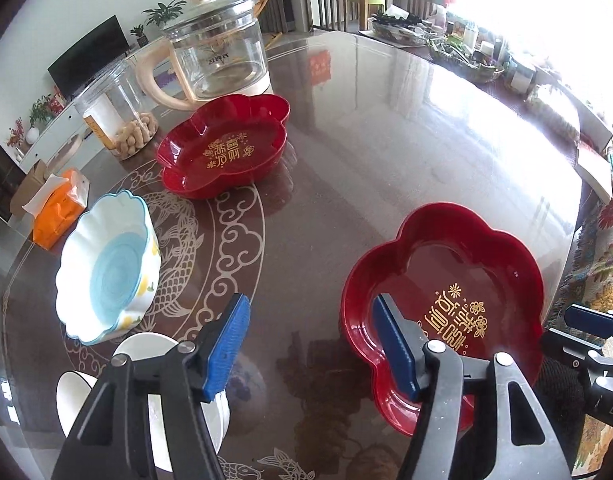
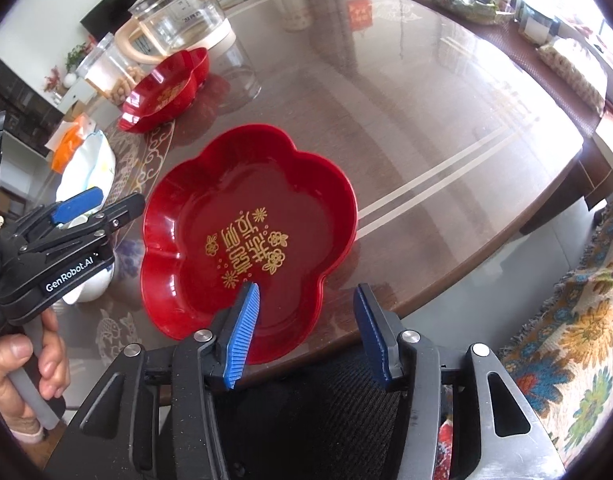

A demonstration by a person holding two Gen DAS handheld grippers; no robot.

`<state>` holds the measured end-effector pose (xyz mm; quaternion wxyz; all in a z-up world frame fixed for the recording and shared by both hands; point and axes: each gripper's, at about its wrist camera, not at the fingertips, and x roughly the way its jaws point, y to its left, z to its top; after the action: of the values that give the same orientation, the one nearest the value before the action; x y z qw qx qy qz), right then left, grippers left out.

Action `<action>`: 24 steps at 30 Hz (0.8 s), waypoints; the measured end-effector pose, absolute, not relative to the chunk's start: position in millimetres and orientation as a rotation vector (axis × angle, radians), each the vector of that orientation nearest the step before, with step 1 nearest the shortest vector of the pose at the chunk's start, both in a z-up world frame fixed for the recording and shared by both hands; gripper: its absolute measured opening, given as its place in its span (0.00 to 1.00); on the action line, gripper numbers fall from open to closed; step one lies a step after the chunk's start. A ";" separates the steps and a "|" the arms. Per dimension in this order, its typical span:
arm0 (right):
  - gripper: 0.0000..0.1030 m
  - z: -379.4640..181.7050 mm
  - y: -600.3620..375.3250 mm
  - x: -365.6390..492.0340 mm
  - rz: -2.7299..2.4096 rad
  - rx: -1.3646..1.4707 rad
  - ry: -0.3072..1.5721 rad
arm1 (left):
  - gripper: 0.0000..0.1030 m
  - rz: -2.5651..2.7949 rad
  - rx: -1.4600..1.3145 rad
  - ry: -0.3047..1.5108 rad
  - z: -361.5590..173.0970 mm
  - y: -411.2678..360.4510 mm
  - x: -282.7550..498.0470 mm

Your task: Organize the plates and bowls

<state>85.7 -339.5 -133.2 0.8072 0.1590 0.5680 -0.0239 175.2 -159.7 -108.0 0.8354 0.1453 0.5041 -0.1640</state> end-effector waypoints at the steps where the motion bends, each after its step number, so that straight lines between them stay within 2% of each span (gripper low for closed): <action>1: 0.52 -130.9 -341.2 84.8 -0.062 0.333 1.207 | 0.62 -0.346 0.301 1.061 -103.9 -156.8 174.2; 5: 0.52 -111.2 -353.9 76.5 -0.123 0.315 1.124 | 0.62 -0.363 0.264 1.022 -82.7 -142.3 160.1; 6: 0.55 -103.6 -355.8 73.4 -0.136 0.307 1.099 | 0.63 -0.371 0.248 1.014 -76.5 -138.1 155.6; 8: 0.60 -87.2 -356.4 66.3 -0.139 0.300 1.058 | 0.67 -0.385 0.212 0.994 -62.4 -129.7 145.0; 10: 0.60 -67.4 -354.2 57.5 -0.127 0.288 1.011 | 0.78 -0.392 0.174 0.950 -46.2 -120.5 131.9; 12: 0.65 -45.5 -350.7 46.6 -0.123 0.274 0.958 | 0.81 -0.389 0.152 0.898 -31.0 -112.9 117.8; 18: 0.71 14.6 -335.7 14.2 -0.183 0.152 0.766 | 0.84 -0.393 0.137 0.799 -2.2 -98.4 83.3; 24: 0.73 37.9 -325.0 -8.1 -0.246 0.096 0.672 | 0.84 -0.375 0.115 0.763 8.9 -84.3 64.3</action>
<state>-8.1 -325.0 37.9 0.9356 0.0468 0.3287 -0.1203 64.3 -84.3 8.9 0.9094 0.0556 0.3698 -0.1820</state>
